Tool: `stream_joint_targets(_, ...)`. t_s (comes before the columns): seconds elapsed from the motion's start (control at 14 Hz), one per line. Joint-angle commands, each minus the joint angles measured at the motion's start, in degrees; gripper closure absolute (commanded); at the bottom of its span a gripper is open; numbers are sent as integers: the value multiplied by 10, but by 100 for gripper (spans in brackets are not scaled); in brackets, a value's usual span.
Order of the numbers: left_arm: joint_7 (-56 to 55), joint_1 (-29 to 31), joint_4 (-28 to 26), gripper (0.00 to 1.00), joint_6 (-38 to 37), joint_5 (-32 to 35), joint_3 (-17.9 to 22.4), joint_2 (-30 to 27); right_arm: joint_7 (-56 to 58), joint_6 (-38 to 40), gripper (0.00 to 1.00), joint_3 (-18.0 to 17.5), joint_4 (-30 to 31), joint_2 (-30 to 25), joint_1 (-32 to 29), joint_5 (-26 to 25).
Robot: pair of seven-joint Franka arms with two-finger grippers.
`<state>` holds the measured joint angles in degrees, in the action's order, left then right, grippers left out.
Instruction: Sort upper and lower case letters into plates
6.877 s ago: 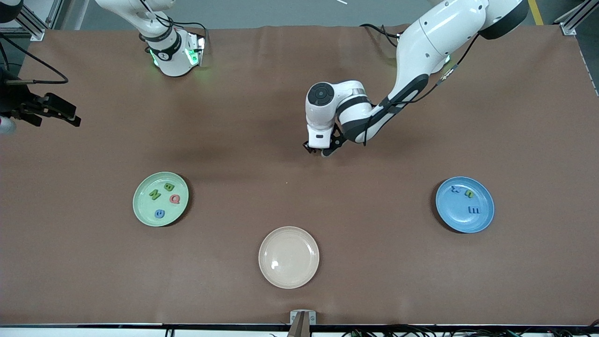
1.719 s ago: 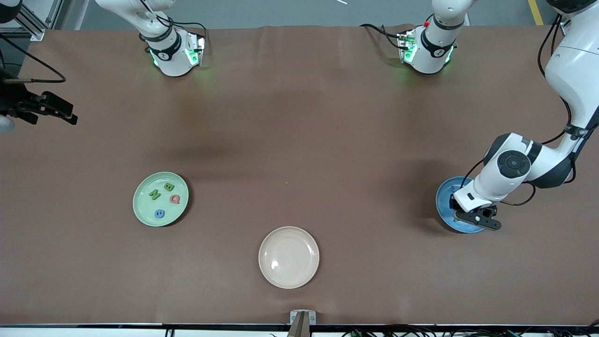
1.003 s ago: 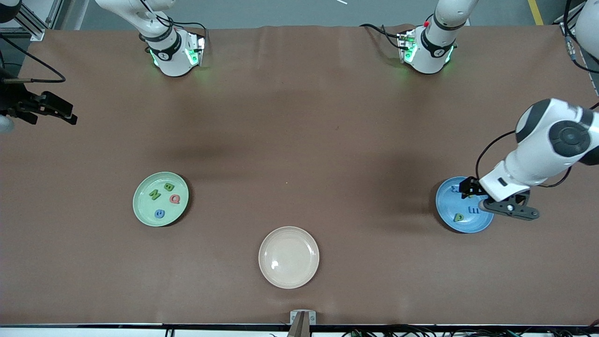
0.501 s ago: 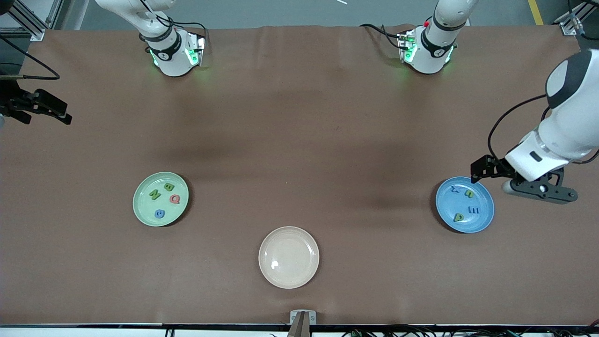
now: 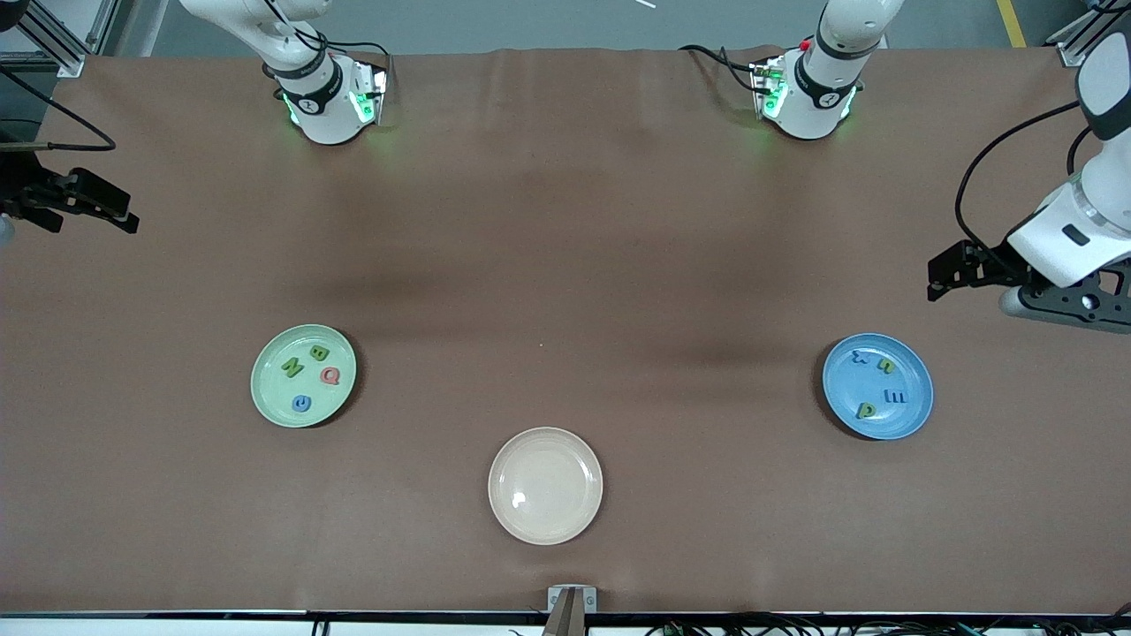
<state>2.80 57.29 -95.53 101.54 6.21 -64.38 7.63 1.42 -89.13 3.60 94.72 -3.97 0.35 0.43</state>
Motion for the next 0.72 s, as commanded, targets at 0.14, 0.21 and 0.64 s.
stream_joint_targets(0.14, 13, 4, 81, 0, -89, -27, 26, -20, -2, 5, 0, -6, 0, -2, -6, 4)
stream_joint_targets(0.21, 17, 4, 105, 0, -113, -29, 33, -17, -2, 5, 0, -7, 0, -2, -6, 5)
stream_joint_targets(0.64, 4, 4, 101, 0, -126, -24, 46, -16, 3, 13, 0, -5, 0, -2, -8, 22)
